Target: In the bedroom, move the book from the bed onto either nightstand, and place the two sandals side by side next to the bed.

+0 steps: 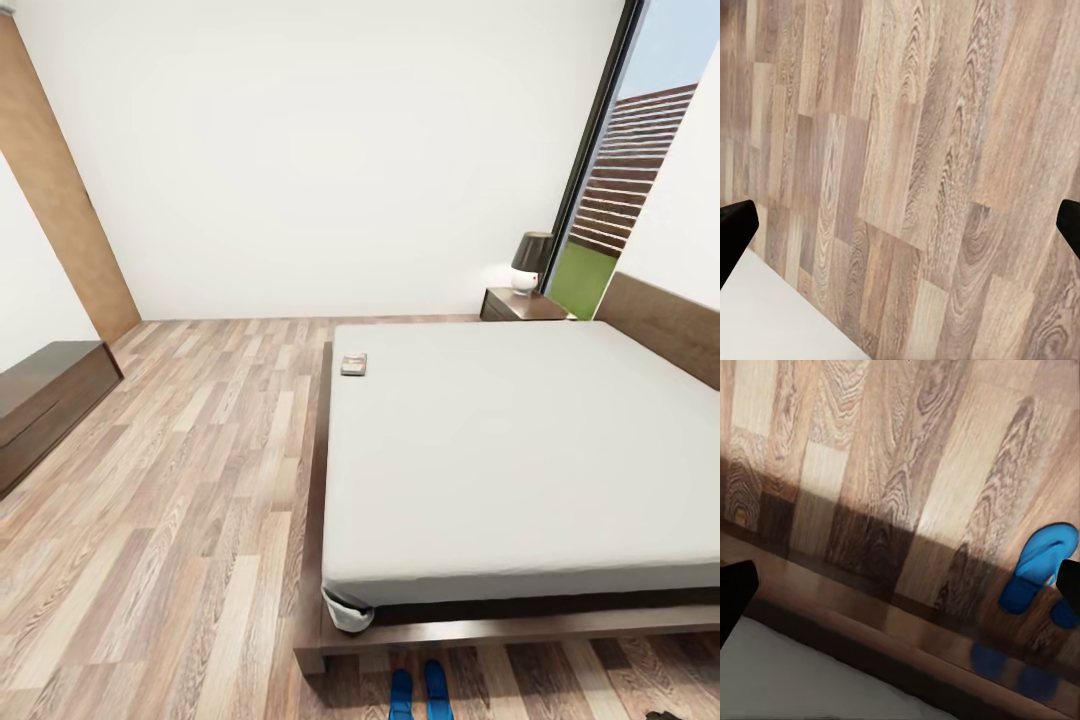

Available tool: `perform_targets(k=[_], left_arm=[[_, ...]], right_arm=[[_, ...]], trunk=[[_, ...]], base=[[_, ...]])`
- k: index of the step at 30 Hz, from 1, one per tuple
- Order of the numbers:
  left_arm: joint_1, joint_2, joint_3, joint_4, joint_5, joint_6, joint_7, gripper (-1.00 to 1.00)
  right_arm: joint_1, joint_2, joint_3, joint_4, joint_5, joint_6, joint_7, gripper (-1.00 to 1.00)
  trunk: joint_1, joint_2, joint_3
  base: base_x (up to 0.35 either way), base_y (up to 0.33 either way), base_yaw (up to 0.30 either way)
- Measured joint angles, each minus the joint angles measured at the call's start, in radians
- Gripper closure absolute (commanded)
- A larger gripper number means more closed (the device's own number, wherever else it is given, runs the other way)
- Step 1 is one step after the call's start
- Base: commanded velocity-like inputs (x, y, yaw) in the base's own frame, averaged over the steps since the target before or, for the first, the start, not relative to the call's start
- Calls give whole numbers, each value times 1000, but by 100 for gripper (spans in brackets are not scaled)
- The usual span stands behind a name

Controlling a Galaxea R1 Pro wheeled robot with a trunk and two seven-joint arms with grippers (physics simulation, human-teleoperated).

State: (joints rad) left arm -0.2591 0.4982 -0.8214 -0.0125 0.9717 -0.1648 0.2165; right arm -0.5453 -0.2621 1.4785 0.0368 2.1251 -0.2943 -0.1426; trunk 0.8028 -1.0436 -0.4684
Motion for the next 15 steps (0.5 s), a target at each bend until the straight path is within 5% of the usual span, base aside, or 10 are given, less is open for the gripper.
perform_targets(k=[15], left_arm=[[0,0,0,-1,0,0,0,-100]], right_arm=[[0,-19,31,1,46,6,62,-100]], trunk=[[-58,105,47]], base=[[0,0,0]])
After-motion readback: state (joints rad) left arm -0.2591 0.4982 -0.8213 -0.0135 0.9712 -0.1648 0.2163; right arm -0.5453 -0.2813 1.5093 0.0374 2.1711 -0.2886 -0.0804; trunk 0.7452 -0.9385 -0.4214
